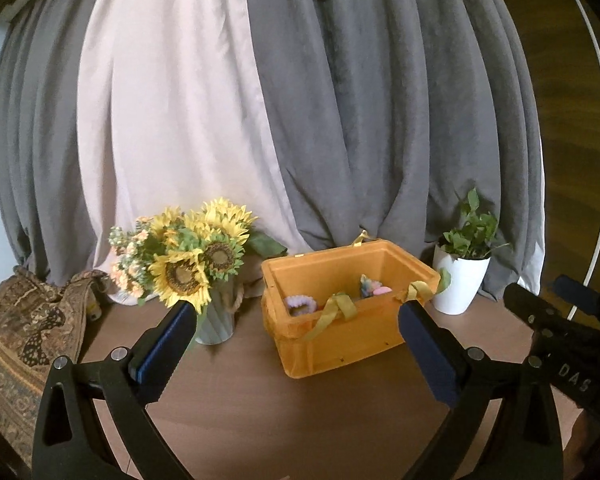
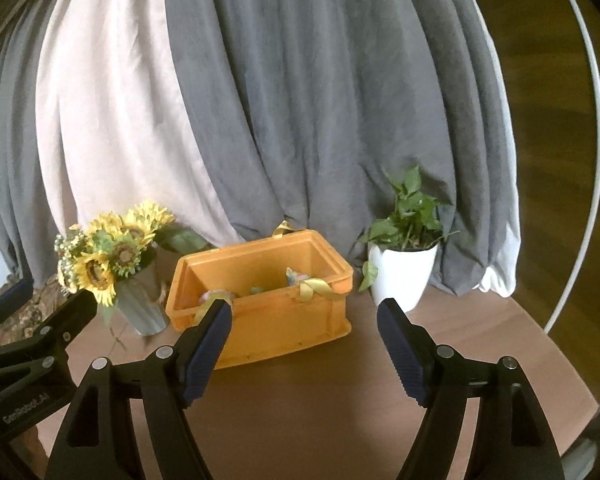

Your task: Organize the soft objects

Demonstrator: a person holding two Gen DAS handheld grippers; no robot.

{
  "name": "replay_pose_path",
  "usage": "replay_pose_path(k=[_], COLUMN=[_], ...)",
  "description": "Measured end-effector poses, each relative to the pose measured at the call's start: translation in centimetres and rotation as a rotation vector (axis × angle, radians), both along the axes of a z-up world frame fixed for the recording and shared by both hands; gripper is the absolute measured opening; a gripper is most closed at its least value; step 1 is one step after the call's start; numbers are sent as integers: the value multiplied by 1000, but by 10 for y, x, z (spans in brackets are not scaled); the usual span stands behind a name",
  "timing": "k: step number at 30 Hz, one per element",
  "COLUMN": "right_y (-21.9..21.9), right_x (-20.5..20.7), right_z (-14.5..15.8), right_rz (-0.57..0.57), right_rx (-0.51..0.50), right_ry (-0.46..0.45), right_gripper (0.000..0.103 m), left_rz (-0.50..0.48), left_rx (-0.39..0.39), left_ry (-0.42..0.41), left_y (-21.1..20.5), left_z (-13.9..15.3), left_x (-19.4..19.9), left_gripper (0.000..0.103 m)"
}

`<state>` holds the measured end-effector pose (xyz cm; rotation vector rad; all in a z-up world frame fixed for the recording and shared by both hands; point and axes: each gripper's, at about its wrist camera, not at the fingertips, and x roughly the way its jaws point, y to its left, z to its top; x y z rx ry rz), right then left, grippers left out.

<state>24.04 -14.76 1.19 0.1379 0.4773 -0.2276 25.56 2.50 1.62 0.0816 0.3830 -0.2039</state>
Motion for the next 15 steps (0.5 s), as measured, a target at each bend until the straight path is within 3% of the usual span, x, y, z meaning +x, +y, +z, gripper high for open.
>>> replay_pose_path(k=[15], right_y=[-9], right_x=[-101], right_z=[16], right_rz=[39], right_rx=[5], right_ry=[-47], right_gripper=[80], left_rz=[48], left_rx=[-9], left_ry=[-20], left_y=[3], left_z=[8], left_x=[-112], left_gripper=[103])
